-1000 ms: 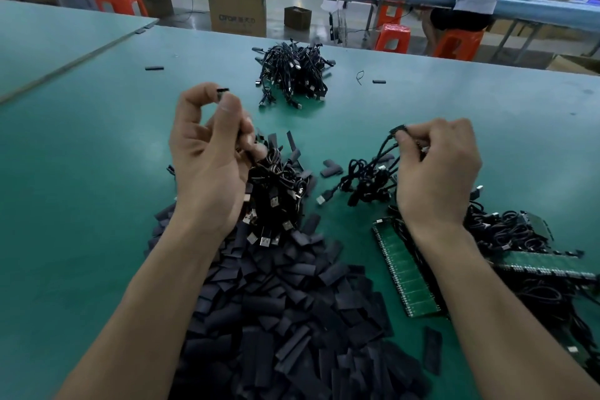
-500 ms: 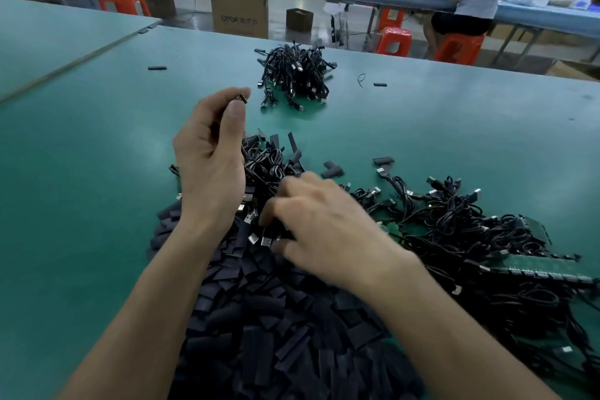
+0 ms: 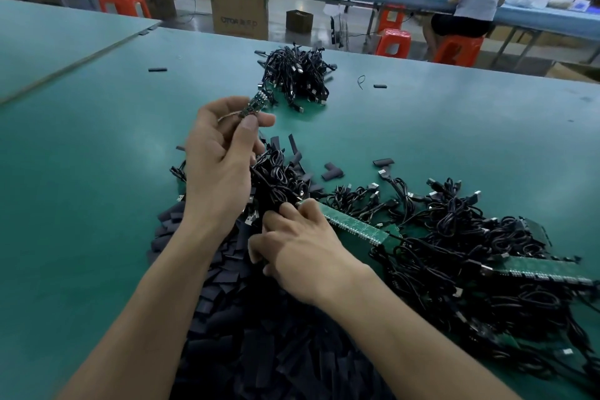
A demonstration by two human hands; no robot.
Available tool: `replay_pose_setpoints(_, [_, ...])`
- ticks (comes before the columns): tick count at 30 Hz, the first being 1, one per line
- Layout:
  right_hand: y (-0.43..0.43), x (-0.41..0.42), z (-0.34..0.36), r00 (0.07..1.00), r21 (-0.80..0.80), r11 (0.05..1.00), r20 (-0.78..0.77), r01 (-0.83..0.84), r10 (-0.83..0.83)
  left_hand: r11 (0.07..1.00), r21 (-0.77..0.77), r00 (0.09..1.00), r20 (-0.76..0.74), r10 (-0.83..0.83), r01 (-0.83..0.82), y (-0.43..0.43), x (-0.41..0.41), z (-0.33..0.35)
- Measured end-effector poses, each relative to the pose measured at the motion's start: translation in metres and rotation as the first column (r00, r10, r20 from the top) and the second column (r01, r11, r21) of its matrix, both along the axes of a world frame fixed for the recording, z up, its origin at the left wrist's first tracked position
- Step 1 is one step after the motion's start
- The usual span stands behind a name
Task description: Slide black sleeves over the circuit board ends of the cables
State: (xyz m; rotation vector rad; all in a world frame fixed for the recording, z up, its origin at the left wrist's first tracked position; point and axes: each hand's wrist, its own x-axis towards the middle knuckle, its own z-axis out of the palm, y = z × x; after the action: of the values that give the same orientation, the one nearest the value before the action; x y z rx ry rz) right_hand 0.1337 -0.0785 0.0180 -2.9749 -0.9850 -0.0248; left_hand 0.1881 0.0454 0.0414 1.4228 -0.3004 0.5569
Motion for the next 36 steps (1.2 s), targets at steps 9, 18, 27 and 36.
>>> replay_pose_setpoints(9, [-0.027, 0.003, 0.038, 0.964, 0.608, 0.768, -0.263, 0.201, -0.044, 0.994, 0.099, 0.998, -0.049, -0.031, 0.036, -0.001, -0.002, -0.003])
replay_pose_setpoints(18, [-0.071, 0.014, 0.040, 0.930, 0.911, 0.258, -0.254, 0.322, -0.264, 0.936, 0.322, 0.977, -0.194, -0.084, 0.144, -0.010, -0.011, -0.005])
replay_pose_setpoints(27, [-0.077, 0.017, 0.030, 0.930, 0.933, 0.191, -0.249, 0.305, -0.268, 0.925, 0.351, 0.974, -0.216, -0.069, 0.143, -0.015, -0.014, -0.002])
replay_pose_setpoints(36, [-0.079, 0.016, 0.028, 0.933, 0.936, 0.233, -0.187, 0.264, -0.308, 0.922, 0.346, 0.966, -0.241, -0.091, 0.173, -0.015, -0.015, -0.003])
